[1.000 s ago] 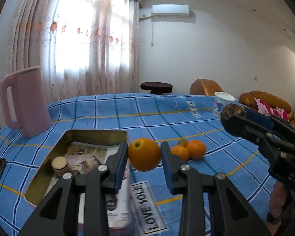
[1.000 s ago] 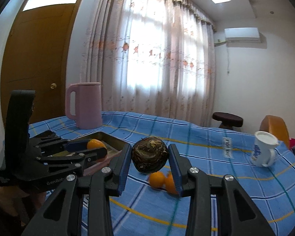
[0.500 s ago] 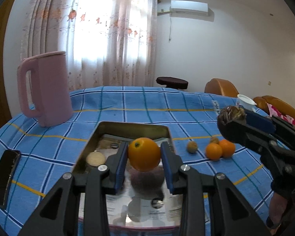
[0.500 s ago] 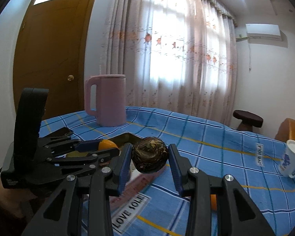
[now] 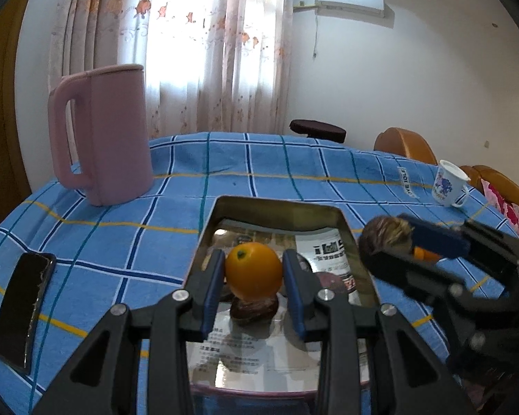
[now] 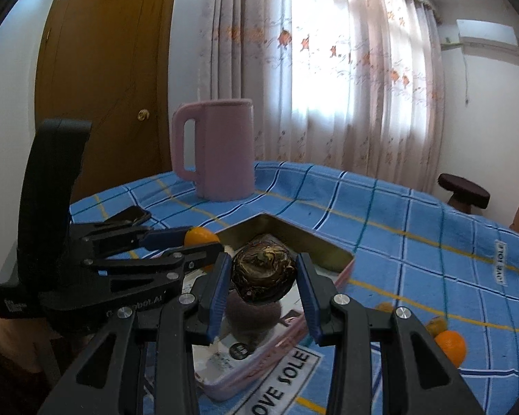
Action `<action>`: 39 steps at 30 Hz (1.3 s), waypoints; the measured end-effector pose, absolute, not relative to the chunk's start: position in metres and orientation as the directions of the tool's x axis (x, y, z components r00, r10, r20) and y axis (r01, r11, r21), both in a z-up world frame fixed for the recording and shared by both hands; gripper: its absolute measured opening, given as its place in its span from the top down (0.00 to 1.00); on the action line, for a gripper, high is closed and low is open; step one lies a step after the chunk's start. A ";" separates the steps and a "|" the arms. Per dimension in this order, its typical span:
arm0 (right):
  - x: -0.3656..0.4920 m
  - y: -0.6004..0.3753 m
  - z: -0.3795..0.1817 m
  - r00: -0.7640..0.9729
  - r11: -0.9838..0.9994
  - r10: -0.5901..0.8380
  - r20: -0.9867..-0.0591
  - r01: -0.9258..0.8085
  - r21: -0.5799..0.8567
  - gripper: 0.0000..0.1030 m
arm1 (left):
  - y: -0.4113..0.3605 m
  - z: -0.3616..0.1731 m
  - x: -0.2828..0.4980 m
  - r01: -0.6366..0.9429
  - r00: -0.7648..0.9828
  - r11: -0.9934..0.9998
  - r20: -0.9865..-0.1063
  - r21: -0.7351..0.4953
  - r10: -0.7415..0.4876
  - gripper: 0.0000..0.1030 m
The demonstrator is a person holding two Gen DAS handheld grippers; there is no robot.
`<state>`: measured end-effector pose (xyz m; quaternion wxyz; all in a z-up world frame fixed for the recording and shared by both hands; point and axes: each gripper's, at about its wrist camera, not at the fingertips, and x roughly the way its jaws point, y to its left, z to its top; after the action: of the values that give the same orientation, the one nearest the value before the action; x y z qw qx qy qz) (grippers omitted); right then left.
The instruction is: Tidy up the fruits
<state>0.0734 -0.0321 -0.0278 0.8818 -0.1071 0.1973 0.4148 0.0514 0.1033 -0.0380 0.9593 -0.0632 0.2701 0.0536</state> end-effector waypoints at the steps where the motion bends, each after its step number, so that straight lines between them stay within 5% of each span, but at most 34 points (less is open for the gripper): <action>1: 0.073 -0.029 -0.030 0.570 0.627 0.689 -0.448 -0.779 -0.028 0.61 | 0.106 -0.039 0.052 -0.139 0.844 0.986 -0.532 -0.095 0.068 0.66; 17: 0.076 0.001 -0.055 0.458 0.549 0.660 -0.596 -0.835 -0.033 0.58 | 0.114 -0.051 0.060 -0.160 0.804 0.984 -0.589 -0.080 0.082 0.64; 20: 0.077 0.000 -0.057 0.458 0.556 0.652 -0.604 -0.831 -0.031 0.39 | 0.112 -0.048 0.056 -0.170 0.811 0.983 -0.576 -0.068 0.100 0.46; 27: 0.074 -0.038 -0.040 0.529 0.603 0.668 -0.524 -0.797 -0.036 0.39 | 0.102 -0.029 0.042 -0.167 0.856 0.982 -0.506 -0.087 0.100 0.25; 32: 0.095 -0.096 -0.028 0.653 0.729 0.573 -0.495 -0.682 -0.055 0.39 | 0.070 -0.019 0.049 -0.101 0.879 0.991 -0.475 -0.087 0.048 0.21; 39: 0.153 -0.171 -0.043 0.713 0.891 0.405 -0.573 -0.448 0.072 0.39 | 0.016 -0.019 0.074 -0.011 0.872 0.998 -0.489 -0.055 -0.017 0.17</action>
<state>0.1533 -0.1714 -0.0431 0.9247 -0.0358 0.3009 0.2304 0.0741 0.0156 -0.0193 0.9670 -0.0281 0.2531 -0.0015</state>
